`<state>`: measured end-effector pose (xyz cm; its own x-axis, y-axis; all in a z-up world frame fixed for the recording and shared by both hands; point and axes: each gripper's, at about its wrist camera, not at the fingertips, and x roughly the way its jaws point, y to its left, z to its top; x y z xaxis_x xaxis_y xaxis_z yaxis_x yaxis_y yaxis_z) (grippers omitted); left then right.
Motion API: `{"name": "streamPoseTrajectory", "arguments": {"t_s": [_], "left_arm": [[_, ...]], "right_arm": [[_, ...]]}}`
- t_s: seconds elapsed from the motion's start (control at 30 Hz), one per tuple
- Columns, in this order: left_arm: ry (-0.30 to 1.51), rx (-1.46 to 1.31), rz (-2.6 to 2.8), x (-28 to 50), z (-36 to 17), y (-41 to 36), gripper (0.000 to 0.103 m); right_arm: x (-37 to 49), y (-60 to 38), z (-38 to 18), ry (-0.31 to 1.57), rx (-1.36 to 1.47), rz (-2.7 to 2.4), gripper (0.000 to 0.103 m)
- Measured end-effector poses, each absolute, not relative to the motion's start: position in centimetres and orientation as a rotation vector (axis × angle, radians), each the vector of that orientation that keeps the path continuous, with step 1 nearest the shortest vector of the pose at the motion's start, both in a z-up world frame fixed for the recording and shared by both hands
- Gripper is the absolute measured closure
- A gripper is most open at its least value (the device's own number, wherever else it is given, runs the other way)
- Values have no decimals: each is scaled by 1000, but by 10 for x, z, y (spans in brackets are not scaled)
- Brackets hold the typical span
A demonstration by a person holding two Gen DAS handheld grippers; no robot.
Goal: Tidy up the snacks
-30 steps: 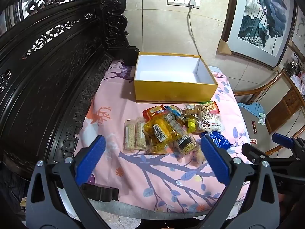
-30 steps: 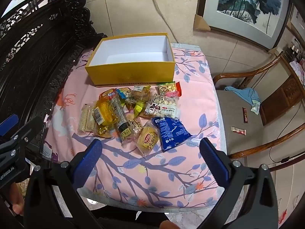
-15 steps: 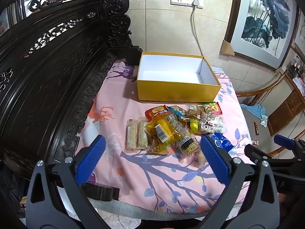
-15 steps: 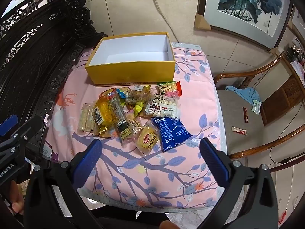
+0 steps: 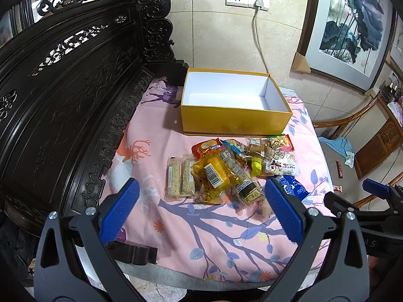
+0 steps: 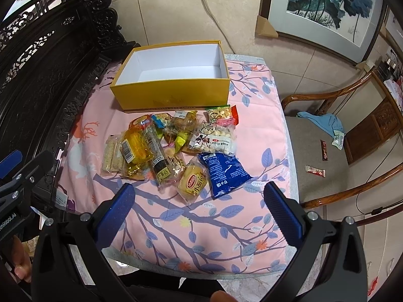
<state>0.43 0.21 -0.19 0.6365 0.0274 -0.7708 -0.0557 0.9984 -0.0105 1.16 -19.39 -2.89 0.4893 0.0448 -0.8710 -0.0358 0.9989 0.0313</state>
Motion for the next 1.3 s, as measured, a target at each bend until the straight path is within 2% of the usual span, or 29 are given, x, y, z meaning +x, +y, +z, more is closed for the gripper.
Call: {"name": "streamPoseTrajectory", "arguments": {"t_s": [1.3], "left_arm": [[882, -34, 54, 9, -4, -3, 2]], "right_arm": [[18, -196, -27, 1065, -1, 52, 1]]}}
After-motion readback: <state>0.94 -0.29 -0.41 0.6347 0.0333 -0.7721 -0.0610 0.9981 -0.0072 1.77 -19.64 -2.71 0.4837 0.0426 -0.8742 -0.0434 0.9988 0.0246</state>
